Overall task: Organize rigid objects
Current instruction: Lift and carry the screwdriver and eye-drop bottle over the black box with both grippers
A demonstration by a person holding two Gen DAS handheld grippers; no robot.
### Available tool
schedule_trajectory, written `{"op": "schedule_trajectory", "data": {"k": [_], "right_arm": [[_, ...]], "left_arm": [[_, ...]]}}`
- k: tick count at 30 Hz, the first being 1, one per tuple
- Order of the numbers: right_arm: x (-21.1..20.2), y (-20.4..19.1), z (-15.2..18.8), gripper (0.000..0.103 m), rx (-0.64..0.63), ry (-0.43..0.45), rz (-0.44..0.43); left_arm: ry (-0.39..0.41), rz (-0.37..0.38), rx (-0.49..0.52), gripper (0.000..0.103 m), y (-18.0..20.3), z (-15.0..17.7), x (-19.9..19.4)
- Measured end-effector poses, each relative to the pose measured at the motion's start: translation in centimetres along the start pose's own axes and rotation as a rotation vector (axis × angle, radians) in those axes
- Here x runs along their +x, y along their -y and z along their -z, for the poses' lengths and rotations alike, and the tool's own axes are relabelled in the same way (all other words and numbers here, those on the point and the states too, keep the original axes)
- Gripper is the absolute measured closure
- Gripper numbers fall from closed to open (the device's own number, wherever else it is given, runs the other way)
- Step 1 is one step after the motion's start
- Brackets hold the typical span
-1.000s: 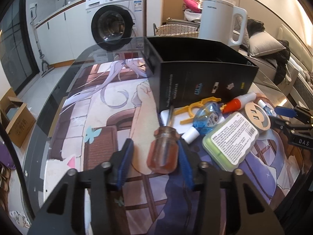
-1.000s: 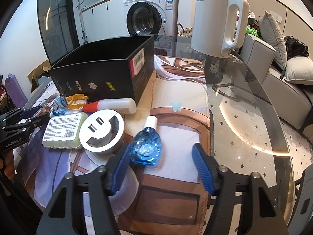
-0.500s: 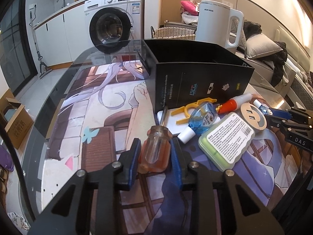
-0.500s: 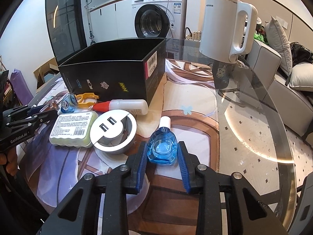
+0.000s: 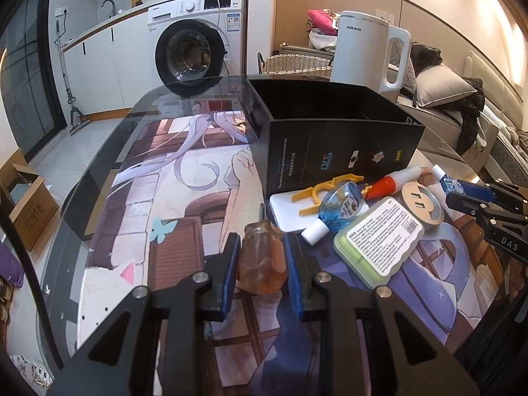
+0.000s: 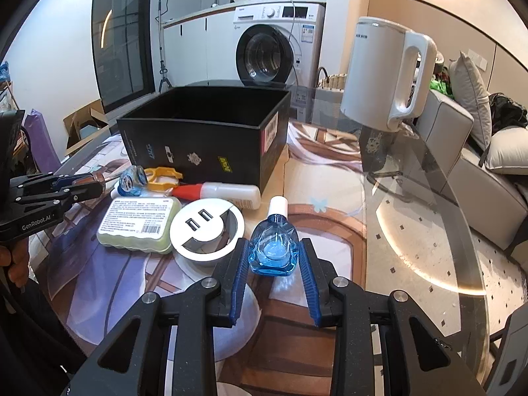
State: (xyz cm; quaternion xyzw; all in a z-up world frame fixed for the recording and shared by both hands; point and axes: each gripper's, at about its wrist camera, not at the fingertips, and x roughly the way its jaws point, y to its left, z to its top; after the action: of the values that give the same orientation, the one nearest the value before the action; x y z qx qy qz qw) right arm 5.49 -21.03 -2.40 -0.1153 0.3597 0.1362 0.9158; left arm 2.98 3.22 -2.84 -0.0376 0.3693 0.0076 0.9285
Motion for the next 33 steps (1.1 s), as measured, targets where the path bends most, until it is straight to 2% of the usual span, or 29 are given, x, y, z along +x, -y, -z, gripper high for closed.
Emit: {"op": "schedule_trajectory", "data": {"k": [15,23,33], "right_arm": [[-2.2,0.1,-0.7,0.072,0.006,0.089,-0.018],[-3.6,-0.4,-1.6,0.073,0.004,0.131,-0.064],[-5.0,-1.1,-4.2,0.073,-0.004,0.176,-0.088]], "left_arm": [[0.085,0.004,-0.016,0.08,-0.1,-0.8,-2.5],[0.182,0.03,-0.009,0.08,1.0,-2.3,-5.1],[0.256,0.058,0.013,0.08,2.7,-5.1,-7.0]]}}
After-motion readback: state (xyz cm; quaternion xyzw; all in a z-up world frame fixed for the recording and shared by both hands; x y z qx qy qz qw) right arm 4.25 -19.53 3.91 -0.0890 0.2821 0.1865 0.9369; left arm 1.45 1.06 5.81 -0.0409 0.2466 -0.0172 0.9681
